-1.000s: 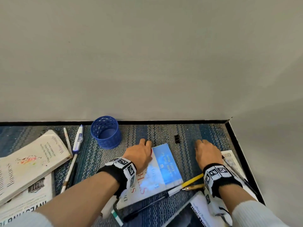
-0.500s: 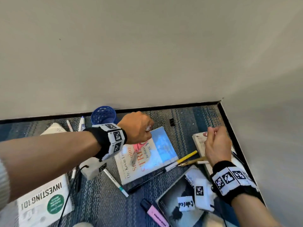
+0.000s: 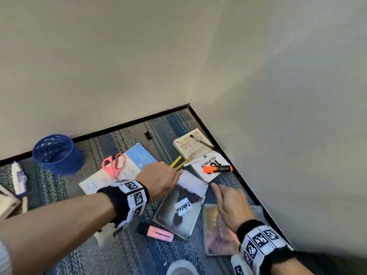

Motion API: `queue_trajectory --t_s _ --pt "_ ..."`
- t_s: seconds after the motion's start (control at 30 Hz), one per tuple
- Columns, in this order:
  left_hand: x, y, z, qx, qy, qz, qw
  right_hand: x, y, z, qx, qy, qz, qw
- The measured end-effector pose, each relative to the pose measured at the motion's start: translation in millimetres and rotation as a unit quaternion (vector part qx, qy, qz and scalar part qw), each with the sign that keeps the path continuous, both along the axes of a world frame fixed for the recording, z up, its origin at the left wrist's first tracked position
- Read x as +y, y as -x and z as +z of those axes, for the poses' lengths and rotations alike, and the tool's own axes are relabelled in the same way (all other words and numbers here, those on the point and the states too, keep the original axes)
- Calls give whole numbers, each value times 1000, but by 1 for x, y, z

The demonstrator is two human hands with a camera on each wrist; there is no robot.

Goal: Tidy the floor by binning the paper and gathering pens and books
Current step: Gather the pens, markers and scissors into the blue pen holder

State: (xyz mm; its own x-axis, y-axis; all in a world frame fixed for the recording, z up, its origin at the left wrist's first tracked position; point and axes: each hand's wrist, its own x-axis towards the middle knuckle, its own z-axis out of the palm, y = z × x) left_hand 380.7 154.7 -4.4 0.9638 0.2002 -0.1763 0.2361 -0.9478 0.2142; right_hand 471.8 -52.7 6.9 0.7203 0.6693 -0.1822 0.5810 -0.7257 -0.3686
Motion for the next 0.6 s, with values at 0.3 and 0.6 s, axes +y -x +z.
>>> queue_trajectory --t_s 0.3,0.6 --pt "-135 -10 70 -87 22 -201 975 -129 49 114 -177 97 58 978" --pt "-269 -10 146 -264 81 -300 913 -206 85 197 -250 -14 -33 968"
